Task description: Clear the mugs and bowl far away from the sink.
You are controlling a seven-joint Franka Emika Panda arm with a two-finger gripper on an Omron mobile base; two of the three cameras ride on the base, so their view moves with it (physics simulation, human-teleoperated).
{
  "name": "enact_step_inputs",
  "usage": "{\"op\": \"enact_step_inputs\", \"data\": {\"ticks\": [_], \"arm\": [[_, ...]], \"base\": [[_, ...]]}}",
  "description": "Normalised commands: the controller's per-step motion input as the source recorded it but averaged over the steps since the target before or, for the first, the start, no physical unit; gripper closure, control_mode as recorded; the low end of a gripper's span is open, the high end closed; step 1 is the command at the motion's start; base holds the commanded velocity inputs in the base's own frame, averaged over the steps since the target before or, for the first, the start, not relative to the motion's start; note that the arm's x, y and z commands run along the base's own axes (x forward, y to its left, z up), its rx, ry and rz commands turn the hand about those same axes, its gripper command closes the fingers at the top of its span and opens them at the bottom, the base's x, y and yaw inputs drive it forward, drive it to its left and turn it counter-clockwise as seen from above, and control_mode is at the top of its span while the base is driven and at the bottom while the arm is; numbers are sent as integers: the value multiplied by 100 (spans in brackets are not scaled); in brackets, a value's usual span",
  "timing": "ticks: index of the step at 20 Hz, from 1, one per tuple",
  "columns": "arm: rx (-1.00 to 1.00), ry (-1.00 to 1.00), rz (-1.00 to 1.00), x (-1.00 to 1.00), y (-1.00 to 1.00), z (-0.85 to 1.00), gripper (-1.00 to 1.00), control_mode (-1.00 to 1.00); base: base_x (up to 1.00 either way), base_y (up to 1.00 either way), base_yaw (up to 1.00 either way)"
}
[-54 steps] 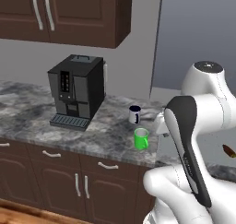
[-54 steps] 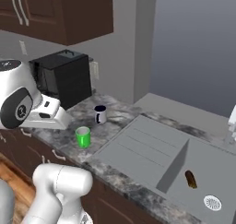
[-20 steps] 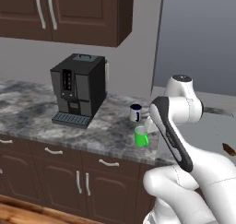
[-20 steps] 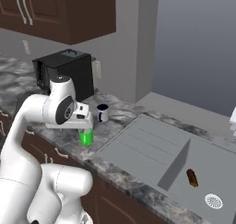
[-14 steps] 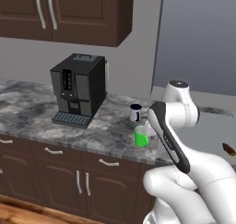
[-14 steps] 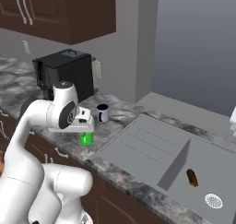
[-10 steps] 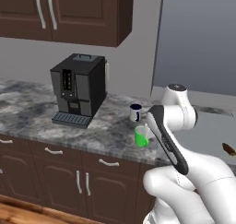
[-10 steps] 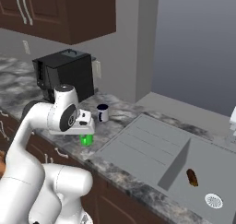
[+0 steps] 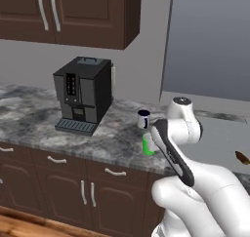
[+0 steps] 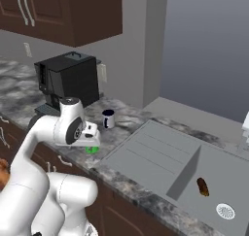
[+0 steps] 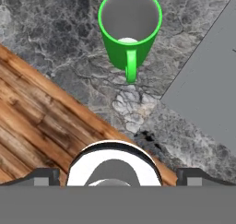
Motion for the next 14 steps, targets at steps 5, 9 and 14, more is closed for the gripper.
{"op": "enact_step_inputs", "data": {"ticks": [5, 9, 14], "arm": [[0, 0, 0, 19, 0, -6, -100, -100], [0, 0, 0, 24, 0, -3, -100, -100], [0, 0, -1, 30, 0, -23, -100, -100]], "base": [[0, 0, 0], [0, 0, 0], [0, 0, 0]]}}
